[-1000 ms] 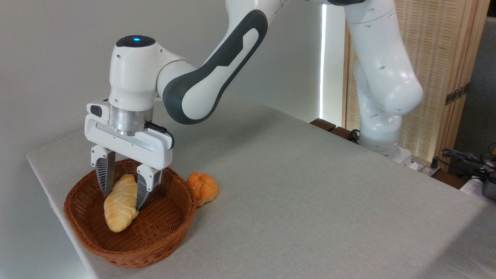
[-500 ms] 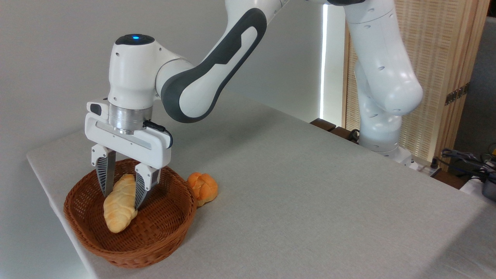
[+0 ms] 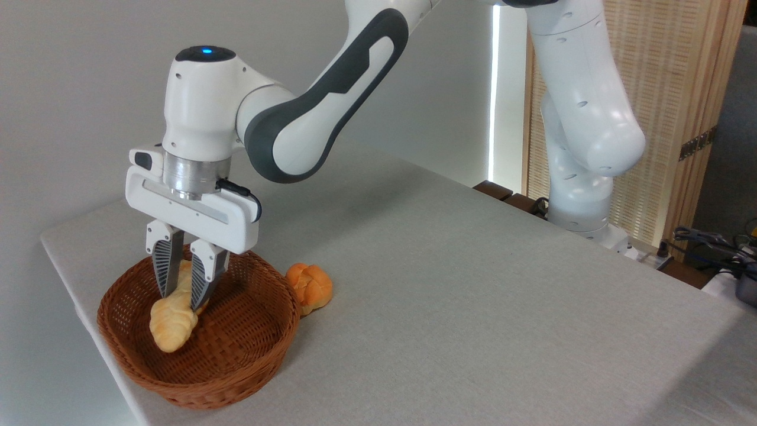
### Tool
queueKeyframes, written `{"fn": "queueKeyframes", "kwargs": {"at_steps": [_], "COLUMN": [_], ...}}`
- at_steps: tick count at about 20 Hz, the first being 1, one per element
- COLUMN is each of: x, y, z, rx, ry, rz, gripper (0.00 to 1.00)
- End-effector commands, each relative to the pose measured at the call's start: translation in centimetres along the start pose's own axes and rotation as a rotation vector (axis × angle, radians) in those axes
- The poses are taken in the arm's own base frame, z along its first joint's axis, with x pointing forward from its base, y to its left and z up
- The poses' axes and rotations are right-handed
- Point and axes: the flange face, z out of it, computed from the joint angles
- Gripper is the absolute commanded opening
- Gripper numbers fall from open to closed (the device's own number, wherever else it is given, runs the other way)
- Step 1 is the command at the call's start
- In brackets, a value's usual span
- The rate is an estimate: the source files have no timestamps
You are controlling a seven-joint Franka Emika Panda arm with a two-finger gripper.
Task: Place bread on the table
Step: 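Close the gripper on the croissant and lift it out of the basket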
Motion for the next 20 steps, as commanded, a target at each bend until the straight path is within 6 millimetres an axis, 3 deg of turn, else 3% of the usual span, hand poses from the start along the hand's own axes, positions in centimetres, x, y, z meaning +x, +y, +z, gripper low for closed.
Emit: {"fn": "queueKeyframes", "kwargs": {"at_steps": [1,6,10,13,15,17,18,19,20], "x": [0.4,-0.8,-3.6,-6.7,-8.8,-10.3,-10.5,-10.5,-10.5], "y": [-0.3,-0.4,-1.0,-0.8,-0.5,0.8,0.9,0.9,0.9], "z": [-3.1,-8.5,-12.7,-13.8,-13.4,-12.3,-11.8,-11.3,-10.7], "rx": [0.011,-0.006,-0.062,-0.109,-0.133,-0.145,-0.145,-0.143,-0.14], "ry": [0.008,-0.088,-0.223,-0.304,-0.337,-0.372,-0.378,-0.382,-0.383], "rz": [0.02,0.075,0.189,0.273,0.312,0.344,0.35,0.349,0.349], "gripper": [0.41,0.43,0.45,0.47,0.49,0.56,0.66,0.87,0.95]}}
